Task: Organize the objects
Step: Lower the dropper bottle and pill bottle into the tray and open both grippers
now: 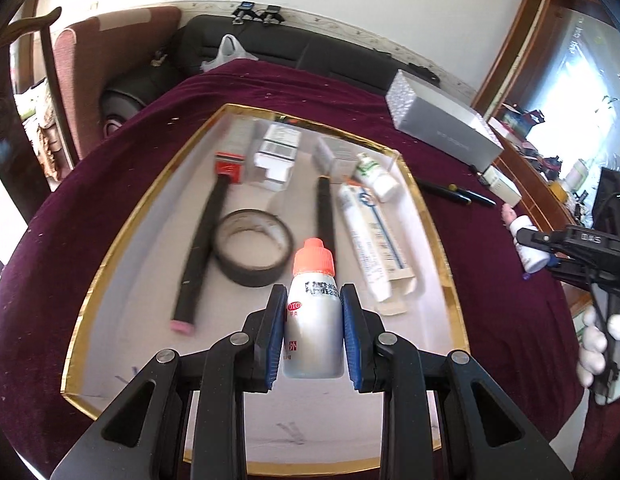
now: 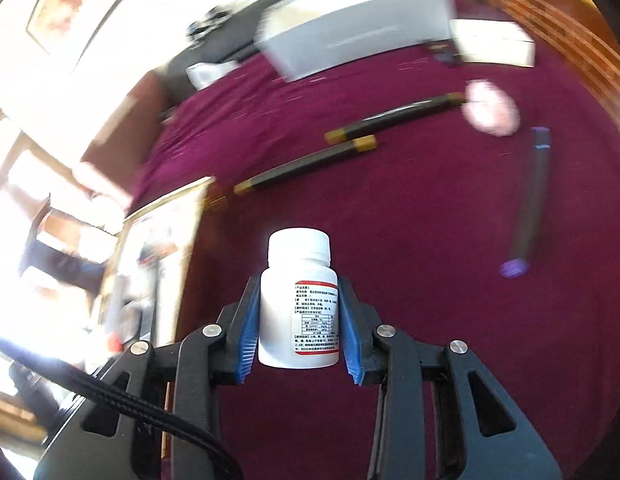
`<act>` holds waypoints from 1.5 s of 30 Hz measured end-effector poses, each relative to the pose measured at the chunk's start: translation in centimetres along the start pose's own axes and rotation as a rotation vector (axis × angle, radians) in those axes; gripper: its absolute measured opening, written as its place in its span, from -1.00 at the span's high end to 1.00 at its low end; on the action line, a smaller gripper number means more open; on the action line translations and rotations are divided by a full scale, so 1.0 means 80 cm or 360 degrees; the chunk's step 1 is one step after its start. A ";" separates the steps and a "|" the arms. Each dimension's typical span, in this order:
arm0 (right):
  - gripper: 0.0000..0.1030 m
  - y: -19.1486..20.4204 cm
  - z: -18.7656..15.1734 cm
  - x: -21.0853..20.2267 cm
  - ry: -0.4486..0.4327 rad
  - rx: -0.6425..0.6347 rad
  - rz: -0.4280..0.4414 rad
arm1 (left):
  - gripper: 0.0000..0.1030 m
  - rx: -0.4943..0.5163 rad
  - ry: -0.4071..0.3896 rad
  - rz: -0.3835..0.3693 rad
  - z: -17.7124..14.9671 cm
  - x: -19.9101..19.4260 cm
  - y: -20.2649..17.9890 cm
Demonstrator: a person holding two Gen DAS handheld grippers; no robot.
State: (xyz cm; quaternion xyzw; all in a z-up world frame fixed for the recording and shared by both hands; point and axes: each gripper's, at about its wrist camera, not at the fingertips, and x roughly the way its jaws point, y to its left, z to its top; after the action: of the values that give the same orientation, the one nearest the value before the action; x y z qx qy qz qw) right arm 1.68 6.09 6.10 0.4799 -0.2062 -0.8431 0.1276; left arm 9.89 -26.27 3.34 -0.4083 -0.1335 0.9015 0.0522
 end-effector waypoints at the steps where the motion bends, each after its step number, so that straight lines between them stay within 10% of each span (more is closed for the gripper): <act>1: 0.35 0.020 -0.007 0.005 0.0025 -0.0042 0.0054 | 0.56 -0.0004 0.0001 0.0015 -0.001 -0.001 0.005; 11: 0.34 0.145 -0.070 0.064 0.0278 -0.0356 0.0299 | 0.56 0.0035 0.0069 0.0013 -0.016 0.003 0.015; 45: 0.28 0.223 -0.131 0.129 0.0328 -0.0790 -0.0112 | 0.31 -0.0126 0.0016 -0.0037 0.001 -0.015 0.061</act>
State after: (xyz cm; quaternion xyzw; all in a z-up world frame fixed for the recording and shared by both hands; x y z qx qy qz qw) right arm 5.79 -16.28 1.95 0.5241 0.0377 -0.8185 0.2321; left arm 10.70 -31.18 2.90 -0.4129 -0.1734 0.8929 0.0471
